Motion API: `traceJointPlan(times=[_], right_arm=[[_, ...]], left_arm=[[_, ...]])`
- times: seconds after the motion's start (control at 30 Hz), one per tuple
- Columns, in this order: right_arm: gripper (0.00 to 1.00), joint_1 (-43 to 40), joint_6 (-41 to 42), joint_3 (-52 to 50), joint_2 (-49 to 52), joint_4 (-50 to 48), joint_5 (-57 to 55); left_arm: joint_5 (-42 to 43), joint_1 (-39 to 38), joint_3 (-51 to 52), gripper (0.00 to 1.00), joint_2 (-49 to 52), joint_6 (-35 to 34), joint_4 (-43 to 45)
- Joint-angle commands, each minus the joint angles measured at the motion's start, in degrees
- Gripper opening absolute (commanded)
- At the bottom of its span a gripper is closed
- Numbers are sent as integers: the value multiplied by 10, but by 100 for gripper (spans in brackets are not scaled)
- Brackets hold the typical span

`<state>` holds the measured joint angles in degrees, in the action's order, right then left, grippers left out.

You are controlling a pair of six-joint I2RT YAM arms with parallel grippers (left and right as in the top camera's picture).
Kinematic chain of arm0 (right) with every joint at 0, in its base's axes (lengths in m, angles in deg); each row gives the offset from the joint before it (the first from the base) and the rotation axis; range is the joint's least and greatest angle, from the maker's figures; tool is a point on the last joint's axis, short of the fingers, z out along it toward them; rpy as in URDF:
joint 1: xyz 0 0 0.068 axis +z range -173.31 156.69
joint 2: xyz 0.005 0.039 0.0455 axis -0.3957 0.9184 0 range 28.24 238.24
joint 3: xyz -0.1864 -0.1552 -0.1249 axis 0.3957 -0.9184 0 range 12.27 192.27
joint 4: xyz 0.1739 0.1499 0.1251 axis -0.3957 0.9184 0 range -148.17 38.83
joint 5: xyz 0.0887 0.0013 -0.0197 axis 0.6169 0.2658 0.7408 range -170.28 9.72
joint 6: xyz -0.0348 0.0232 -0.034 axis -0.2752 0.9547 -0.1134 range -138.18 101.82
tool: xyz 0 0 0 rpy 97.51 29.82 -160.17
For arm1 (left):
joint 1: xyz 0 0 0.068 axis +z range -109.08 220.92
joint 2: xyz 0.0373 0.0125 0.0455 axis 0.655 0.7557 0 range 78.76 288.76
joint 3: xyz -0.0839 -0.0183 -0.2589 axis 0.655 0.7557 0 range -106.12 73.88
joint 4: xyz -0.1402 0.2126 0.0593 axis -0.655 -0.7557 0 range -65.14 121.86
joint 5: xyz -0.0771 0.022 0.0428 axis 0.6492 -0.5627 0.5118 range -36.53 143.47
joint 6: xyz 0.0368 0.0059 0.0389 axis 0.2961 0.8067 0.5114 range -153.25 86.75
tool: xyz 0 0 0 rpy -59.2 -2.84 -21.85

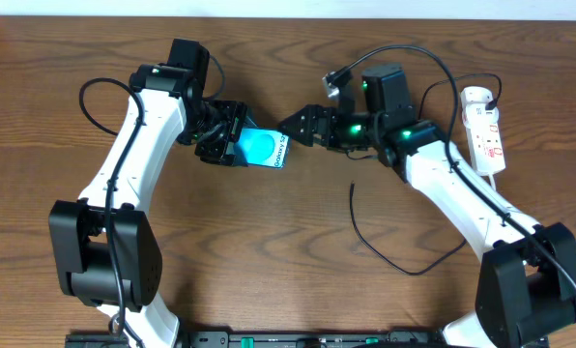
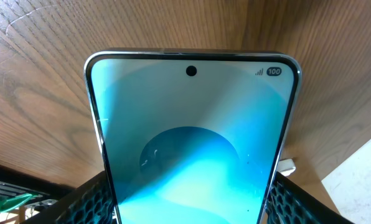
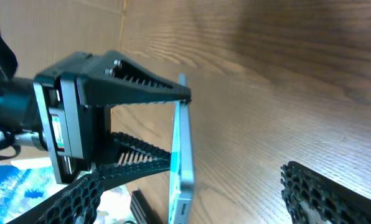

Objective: Plug charger to phone and switch on socket
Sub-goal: 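Move the right gripper to the phone's bottom end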

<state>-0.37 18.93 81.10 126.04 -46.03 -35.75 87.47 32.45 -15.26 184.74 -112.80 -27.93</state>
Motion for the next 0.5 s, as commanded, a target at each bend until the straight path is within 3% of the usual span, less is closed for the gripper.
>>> traceJointPlan(times=[0.0,0.47], right_arm=[[91,18,7,7,-1,-2,-20],[88,42,32,7,-1,-1,-64]], left_arm=[[12,-1,-1,7,-15,-7,-1],[14,-1,-1,7,-15,-57,-17]])
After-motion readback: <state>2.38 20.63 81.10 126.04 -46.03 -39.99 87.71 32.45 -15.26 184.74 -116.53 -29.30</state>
